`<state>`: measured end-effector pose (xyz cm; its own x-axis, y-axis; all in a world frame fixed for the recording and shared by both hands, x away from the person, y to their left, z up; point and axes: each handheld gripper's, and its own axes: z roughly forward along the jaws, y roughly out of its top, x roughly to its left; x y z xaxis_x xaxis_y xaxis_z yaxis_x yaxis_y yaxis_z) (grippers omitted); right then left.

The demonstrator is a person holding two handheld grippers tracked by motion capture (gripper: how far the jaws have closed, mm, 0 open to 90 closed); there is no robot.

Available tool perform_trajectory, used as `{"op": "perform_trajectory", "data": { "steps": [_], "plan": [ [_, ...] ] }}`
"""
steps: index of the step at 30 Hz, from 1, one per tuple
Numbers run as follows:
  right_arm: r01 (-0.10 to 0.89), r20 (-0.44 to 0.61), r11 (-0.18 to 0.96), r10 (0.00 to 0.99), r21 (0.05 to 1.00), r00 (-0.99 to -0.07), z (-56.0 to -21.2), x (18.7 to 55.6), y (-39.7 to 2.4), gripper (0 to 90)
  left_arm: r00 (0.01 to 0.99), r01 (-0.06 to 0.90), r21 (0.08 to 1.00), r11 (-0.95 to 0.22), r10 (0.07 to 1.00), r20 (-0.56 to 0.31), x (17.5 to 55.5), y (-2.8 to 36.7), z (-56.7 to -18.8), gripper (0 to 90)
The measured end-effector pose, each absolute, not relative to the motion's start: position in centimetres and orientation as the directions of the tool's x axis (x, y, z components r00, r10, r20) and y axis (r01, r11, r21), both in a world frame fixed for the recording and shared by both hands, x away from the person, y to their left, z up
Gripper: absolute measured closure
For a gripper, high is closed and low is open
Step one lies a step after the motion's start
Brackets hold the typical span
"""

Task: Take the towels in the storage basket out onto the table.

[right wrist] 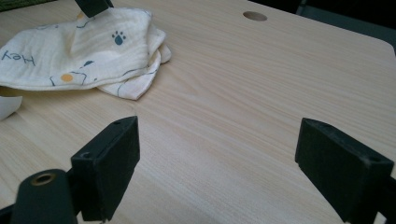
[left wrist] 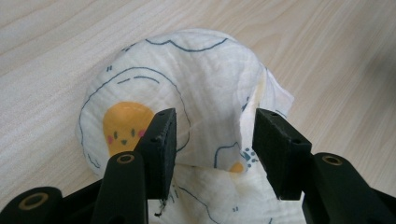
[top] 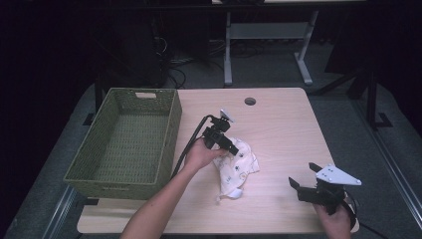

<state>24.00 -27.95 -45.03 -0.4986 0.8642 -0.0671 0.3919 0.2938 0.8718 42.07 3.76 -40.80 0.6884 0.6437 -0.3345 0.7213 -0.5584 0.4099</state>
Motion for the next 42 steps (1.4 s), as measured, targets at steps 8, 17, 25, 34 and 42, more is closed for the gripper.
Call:
{"op": "perform_trajectory", "data": {
  "steps": [8,17,25,34,42],
  "plan": [
    [0.398,-0.068,0.300,0.863,0.867,-0.501,-45.2,24.2,-28.1,13.5,0.708,0.698,0.455,-0.554,0.630,-0.320,41.6,4.0,-39.7,43.2],
    [0.411,-0.071,0.307,0.864,0.858,-0.498,-45.5,24.3,-27.9,13.5,0.721,0.683,0.481,-0.549,0.610,-0.327,41.1,4.5,-39.4,37.4],
    [0.415,-0.070,0.306,0.867,0.857,-0.494,-45.5,24.2,-27.8,13.5,0.712,0.688,0.498,-0.528,0.621,-0.326,40.7,5.2,-39.4,34.1],
    [0.417,-0.073,0.309,0.867,0.855,-0.493,-45.5,24.2,-27.8,13.5,0.726,0.671,0.520,-0.528,0.610,-0.318,39.8,5.4,-39.0,31.2],
    [0.419,-0.073,0.313,0.865,0.852,-0.497,-45.5,24.2,-27.6,13.5,0.734,0.661,0.535,-0.525,0.600,-0.318,38.7,6.2,-39.0,30.3]
  ]
}}
